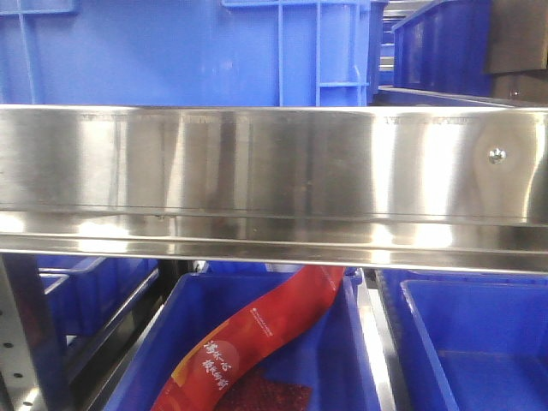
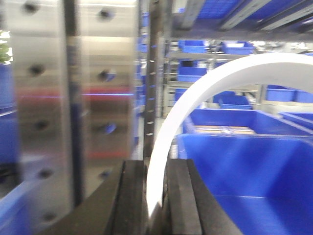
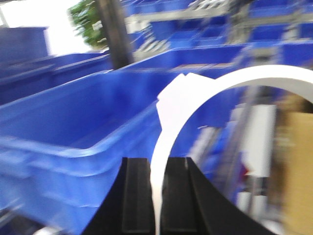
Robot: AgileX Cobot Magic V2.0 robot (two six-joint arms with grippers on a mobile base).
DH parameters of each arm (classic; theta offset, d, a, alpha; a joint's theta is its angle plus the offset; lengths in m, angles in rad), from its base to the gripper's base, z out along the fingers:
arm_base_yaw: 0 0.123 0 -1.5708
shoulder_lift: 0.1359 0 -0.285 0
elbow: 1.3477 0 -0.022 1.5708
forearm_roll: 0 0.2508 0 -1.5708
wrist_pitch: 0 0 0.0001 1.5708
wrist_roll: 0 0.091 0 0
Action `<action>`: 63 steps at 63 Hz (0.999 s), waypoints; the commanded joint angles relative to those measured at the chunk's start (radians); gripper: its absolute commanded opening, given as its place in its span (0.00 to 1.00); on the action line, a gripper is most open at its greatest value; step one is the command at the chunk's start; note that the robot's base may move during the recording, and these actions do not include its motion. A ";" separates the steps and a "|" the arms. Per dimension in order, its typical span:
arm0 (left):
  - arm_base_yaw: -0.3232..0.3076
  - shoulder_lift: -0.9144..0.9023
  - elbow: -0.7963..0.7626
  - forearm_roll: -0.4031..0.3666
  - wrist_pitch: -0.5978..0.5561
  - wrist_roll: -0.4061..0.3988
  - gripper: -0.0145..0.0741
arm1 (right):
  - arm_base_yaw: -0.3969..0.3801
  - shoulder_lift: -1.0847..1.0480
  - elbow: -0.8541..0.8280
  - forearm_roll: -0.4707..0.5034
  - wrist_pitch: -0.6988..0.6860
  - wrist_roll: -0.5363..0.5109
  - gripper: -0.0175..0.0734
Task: Grab PVC pipe and place in blue bin
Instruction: 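Lower both held white pipe pieces into the blue bins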
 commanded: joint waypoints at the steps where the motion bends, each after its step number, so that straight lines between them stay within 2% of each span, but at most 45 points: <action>1: -0.039 0.026 -0.043 -0.011 0.026 0.000 0.04 | 0.077 0.052 -0.050 0.010 -0.057 -0.013 0.01; 7: -0.067 0.054 -0.061 -0.011 0.019 0.000 0.04 | 0.155 0.114 -0.117 0.004 -0.075 -0.041 0.01; 15: -0.093 0.090 -0.084 -0.011 0.007 0.000 0.04 | 0.192 0.214 -0.200 0.000 -0.071 -0.064 0.01; 49: -0.101 0.204 -0.158 -0.003 -0.034 0.000 0.04 | 0.193 0.548 -0.427 -0.004 -0.143 -0.107 0.01; 63: -0.101 0.207 -0.158 0.041 -0.071 0.000 0.04 | 0.193 0.695 -0.519 -0.013 -0.210 -0.107 0.01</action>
